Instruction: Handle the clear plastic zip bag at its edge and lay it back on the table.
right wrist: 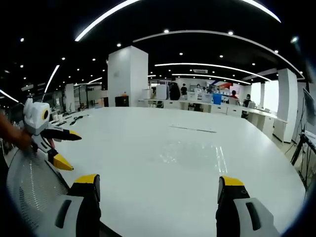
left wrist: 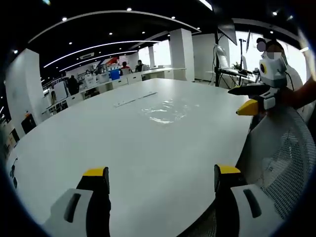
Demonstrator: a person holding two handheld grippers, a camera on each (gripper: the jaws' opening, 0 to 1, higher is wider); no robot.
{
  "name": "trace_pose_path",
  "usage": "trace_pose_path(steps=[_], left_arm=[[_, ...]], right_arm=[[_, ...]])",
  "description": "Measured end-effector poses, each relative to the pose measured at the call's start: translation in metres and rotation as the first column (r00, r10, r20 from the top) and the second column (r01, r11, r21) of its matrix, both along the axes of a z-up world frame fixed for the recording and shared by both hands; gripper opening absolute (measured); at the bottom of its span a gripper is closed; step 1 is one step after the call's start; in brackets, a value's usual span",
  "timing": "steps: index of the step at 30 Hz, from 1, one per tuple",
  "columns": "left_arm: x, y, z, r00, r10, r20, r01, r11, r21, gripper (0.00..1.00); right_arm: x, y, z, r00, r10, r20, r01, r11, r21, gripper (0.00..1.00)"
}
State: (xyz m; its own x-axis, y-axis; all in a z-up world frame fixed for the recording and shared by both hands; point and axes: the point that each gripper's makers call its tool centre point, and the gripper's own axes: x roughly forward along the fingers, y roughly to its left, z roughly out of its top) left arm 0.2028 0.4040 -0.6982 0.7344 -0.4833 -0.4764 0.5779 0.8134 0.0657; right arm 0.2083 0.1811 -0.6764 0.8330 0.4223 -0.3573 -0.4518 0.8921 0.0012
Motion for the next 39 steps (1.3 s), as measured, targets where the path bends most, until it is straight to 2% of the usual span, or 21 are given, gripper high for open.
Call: trace_pose_path(steps=[15,25,39], left_arm=[[-0.001,0.001,-0.002,1.0,0.003,-0.007,-0.003,1.0,0.009,0.86],[0.006,0.005,-0.011,1.0,0.01,-0.004,-0.01,1.0,0.016,0.86],[0.002,0.003,-0.005,1.0,0.013,-0.002,-0.013,1.0,0.024,0.87]], right_arm=[[-0.001,-0.001,-0.001,1.0,-0.01,-0.015,0.01,1.0,0.002,1.0],[-0.001,-0.002,-0.003,1.0,-0.009,-0.017,0.009,1.0,-0.01,1.0],[0.0,-0.005,-0.006,1.0,-0.012,-0.023,0.011,1.0,-0.012,0.99]])
